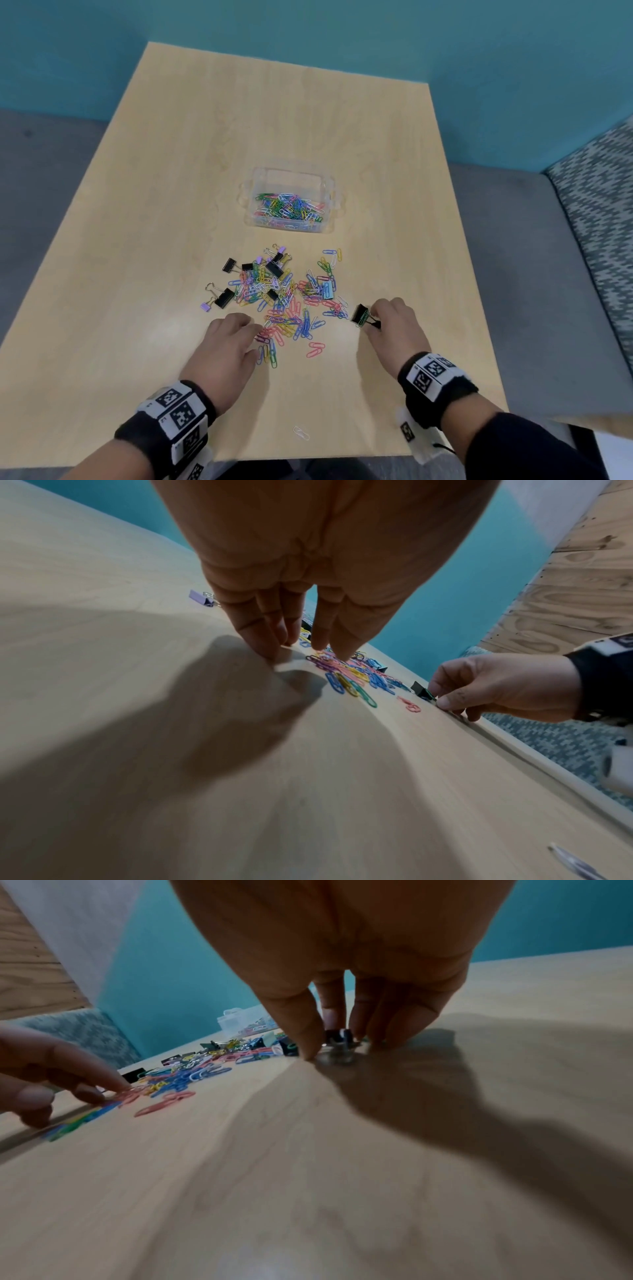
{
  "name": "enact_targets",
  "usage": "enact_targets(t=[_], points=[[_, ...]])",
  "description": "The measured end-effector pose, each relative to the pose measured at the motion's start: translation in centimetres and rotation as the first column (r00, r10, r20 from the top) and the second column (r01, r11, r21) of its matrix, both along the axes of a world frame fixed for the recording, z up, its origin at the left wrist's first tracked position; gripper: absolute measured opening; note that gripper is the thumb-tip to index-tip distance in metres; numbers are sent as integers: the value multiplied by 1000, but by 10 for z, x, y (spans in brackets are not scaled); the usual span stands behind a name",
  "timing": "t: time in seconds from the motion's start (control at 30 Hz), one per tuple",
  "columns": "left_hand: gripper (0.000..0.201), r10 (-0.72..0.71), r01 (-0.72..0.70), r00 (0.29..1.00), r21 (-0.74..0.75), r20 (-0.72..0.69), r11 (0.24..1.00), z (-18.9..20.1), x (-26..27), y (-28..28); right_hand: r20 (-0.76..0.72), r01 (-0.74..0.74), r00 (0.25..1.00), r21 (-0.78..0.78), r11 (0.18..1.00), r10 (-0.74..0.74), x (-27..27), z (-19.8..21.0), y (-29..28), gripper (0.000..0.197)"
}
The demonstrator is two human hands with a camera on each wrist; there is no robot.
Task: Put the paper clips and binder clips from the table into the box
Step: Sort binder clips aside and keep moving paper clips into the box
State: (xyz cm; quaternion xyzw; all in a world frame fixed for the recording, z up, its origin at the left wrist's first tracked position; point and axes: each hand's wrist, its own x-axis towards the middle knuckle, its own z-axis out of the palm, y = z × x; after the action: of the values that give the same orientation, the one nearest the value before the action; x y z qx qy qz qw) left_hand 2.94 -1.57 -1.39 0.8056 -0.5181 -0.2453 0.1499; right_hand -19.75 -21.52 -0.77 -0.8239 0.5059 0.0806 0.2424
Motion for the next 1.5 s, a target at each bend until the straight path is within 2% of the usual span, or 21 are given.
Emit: enact_targets(t=[0.07,0.17,0.3,0.47,0.53,0.67,0.77,0.87,0.97,1.07,1.17,1.23,1.3,1.4,1.5], points=[[36,7,-7,1000,0,2,1000,1,-1,-1,-11,47,999,44,998,-46,7,0,-3,8],[37,14,-14,1000,12,11,1000,1,-1,-2,-14,78,997,114,990,-77,14,1,-8,15],[36,20,-20,1000,5,14,1000,1,-1,-2,6,46,999,137,989,-48,17,4,-9,11],[35,24,-24,1000,-1,10,1000,3,-1,-2,54,19,998,143,990,-27,12,8,-2,21],[35,23,-23,1000,4,5,1000,3,-1,-3,116,83,988,190,978,-106,9,9,-1,18],[35,33,-33,999,6,-11,999,5,-1,-2,238,257,918,255,932,-318,5,14,-21,15],[35,26,-26,1000,10,-11,1000,6,-1,-2,190,295,922,217,930,-337,4,13,-44,14],[36,31,-31,999,0,-20,1000,7,-1,-1,208,316,908,230,921,-363,3,9,-56,13],[35,56,-57,998,-22,-31,998,8,2,3,192,284,934,110,952,-301,-1,12,-53,13],[33,105,-105,994,-27,-6,994,8,10,11,216,188,961,-50,981,-173,-10,18,-32,19],[35,66,-63,993,-37,95,997,7,15,15,229,-27,972,-140,990,59,-16,19,5,24],[40,-11,17,989,-41,145,999,6,13,11,170,-208,959,-130,969,228,-13,18,29,30],[48,-84,94,981,-50,173,994,7,6,2,120,-303,941,-114,946,316,-3,15,43,38],[55,-108,119,968,-35,227,992,8,-2,-20,95,-251,959,-145,957,266,16,11,42,47],[59,-72,74,963,0,261,997,5,-1,-40,32,-185,981,-117,976,190,26,11,40,46]])
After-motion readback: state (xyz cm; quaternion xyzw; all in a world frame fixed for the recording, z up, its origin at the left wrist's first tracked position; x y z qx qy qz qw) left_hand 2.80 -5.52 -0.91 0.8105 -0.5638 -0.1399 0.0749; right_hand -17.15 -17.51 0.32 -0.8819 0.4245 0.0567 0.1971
